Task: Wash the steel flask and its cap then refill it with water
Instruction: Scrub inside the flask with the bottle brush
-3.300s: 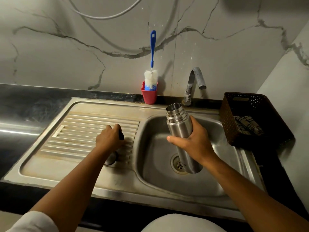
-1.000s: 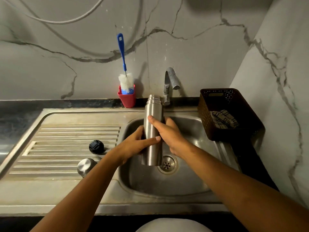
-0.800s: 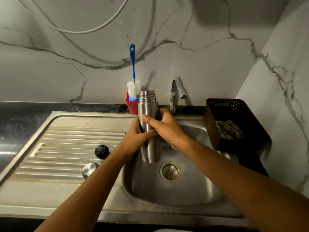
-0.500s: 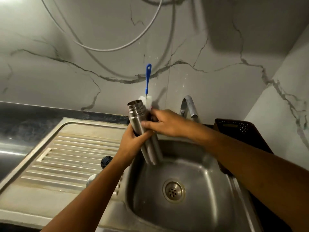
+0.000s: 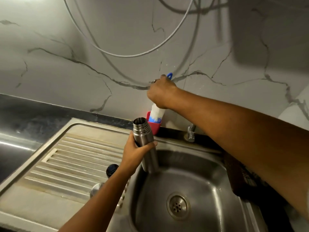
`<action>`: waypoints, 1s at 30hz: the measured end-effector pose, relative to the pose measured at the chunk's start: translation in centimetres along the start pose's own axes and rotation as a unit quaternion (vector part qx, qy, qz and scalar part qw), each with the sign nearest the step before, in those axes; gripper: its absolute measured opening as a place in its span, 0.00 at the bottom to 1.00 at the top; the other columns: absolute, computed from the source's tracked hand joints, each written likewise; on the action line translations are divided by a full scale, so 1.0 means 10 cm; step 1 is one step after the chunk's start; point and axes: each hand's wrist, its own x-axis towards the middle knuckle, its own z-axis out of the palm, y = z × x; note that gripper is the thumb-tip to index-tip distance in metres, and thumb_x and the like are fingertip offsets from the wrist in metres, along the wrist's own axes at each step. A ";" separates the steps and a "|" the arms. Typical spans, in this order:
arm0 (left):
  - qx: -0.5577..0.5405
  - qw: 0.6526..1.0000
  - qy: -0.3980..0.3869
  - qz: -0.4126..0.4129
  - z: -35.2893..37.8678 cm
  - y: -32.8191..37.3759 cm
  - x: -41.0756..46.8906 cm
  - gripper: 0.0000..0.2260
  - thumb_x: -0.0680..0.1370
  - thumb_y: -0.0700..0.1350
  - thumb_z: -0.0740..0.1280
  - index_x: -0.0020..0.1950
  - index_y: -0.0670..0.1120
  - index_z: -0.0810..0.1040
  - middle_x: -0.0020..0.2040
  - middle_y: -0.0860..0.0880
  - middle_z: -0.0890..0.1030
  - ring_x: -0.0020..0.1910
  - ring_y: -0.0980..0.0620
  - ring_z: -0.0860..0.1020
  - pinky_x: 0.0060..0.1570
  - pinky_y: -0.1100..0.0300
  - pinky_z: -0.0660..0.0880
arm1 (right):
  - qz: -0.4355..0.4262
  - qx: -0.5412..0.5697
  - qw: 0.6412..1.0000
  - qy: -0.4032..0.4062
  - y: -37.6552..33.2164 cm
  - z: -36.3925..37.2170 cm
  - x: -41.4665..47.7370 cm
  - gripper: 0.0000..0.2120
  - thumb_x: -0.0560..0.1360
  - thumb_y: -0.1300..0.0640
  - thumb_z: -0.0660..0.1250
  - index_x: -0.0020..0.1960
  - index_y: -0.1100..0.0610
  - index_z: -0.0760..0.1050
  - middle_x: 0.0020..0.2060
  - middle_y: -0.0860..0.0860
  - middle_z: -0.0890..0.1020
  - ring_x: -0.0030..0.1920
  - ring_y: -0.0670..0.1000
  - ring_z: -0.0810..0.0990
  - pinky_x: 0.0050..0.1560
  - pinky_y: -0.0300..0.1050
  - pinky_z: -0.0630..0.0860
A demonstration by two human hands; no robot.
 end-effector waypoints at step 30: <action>0.019 0.994 -0.104 -0.015 0.32 -0.31 0.86 0.35 0.62 0.54 0.84 0.65 0.62 0.71 0.67 0.49 0.76 0.62 0.48 0.79 0.56 0.58 0.80 | 0.069 0.062 0.996 -0.010 0.51 0.16 0.01 0.10 0.77 0.64 0.71 0.51 0.59 0.70 0.40 0.56 0.73 0.42 0.54 0.74 0.49 0.51 0.70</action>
